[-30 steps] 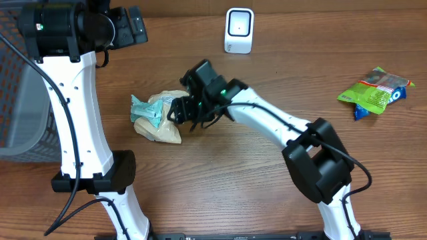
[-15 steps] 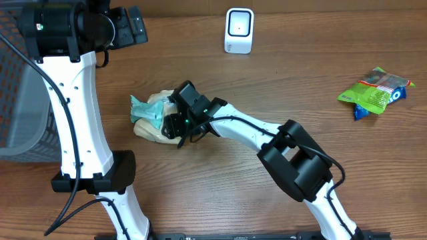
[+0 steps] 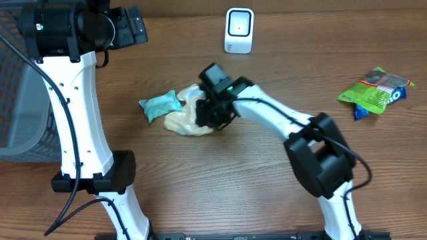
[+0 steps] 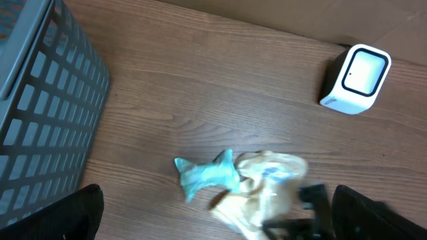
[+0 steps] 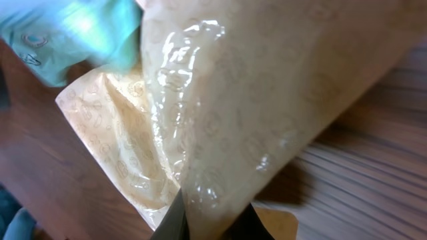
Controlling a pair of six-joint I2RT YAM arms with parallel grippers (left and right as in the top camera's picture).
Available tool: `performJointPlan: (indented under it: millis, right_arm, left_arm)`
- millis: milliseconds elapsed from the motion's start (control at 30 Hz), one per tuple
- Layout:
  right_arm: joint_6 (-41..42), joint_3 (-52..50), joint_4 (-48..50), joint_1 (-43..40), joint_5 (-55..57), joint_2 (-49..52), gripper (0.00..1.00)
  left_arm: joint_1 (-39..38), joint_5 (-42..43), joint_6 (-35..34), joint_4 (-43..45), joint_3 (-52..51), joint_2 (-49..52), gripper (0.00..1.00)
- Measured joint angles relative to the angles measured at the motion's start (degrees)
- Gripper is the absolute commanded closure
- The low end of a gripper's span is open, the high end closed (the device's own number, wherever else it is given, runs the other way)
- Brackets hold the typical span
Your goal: Scan the item barcode
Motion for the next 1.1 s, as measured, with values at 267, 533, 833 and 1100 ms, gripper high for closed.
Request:
performJointPlan:
  millis: [267,533,833,1100]
  right_arm:
    - [-6.93,-0.09,-13.29,-1.27,7.26,-8.57,0.96]
    - [-10.58,-0.11,-18.91,-1.22,22.97,-8.85,0.96]
    - [-9.70,-0.15,-28.76,0.20,55.25,-8.85,0.85]
    - [-8.33,-0.17,-35.82,0.31,68.30,-8.85,0.91]
  left_arm:
    - [0.00,0.00,0.00,0.00,0.00,0.00,0.00]
    - [0.00,0.00,0.00,0.00,0.00,0.00,0.00]
    - [0.00,0.00,0.00,0.00,0.00,0.00,0.00]
    - [0.00,0.00,0.00,0.00,0.00,0.00,0.00]
